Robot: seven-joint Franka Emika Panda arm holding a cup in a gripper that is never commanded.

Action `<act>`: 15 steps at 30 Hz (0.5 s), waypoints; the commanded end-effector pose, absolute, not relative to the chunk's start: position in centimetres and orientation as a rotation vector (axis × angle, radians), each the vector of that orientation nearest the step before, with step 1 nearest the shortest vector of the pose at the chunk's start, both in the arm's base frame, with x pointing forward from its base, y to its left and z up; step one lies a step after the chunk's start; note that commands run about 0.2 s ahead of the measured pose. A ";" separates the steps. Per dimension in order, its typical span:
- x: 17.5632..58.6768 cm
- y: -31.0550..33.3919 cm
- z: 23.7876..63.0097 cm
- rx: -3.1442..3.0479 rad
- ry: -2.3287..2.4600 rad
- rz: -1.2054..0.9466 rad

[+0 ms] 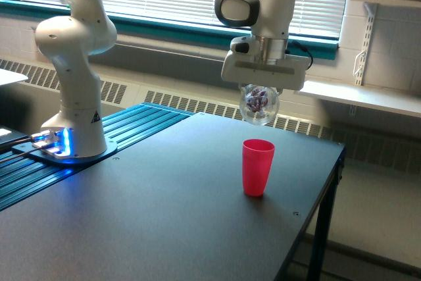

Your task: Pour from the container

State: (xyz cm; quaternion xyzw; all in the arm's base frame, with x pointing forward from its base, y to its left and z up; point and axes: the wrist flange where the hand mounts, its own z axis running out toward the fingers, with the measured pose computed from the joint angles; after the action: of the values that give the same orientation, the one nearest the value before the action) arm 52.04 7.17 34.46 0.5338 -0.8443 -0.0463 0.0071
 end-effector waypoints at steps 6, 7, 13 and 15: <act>51.3 7.3 34.1 1.570 -2.702 -0.255; 51.3 7.3 34.0 1.569 -2.705 -0.267; 51.5 7.2 33.9 1.569 -2.715 -0.303; 51.6 7.1 34.0 1.568 -2.716 -0.303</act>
State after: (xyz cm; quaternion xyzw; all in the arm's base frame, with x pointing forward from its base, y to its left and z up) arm 51.45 7.33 33.80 0.4974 -0.8627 -0.0915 -0.0030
